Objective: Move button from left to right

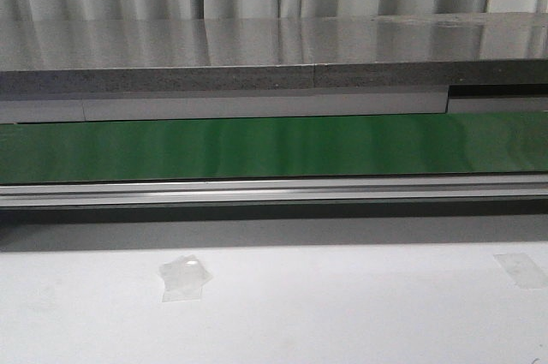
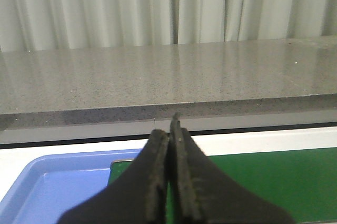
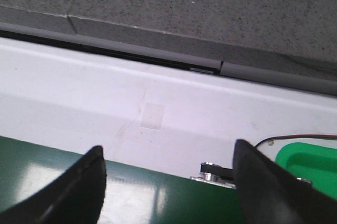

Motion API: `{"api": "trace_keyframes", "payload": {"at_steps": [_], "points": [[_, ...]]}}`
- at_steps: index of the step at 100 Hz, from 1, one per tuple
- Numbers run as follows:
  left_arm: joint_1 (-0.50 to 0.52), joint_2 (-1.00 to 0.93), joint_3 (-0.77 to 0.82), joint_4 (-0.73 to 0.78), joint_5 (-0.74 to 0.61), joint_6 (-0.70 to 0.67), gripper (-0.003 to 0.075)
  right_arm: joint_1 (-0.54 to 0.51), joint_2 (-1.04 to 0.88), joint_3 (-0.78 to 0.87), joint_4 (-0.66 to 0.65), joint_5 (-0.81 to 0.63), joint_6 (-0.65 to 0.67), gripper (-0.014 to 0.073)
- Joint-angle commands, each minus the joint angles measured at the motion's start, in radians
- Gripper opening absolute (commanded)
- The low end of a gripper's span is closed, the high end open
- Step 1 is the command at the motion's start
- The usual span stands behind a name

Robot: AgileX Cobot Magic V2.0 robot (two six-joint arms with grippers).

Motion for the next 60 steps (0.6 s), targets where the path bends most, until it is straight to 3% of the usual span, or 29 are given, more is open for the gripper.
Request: {"api": "trace_keyframes", "payload": {"at_steps": [1,37,60], "points": [[-0.006,0.008,-0.026,-0.03,-0.053,0.0,-0.002,0.02,-0.109,0.058,0.022,-0.118,-0.012,0.0507],[-0.006,0.008,-0.026,-0.03,-0.053,0.0,-0.002,0.077,-0.46,0.54,0.023,-0.436,-0.012,0.0507],[-0.006,0.008,-0.026,-0.03,-0.053,0.0,-0.002,0.12,-0.711,0.777,0.023,-0.509,-0.012,0.0507]]}}
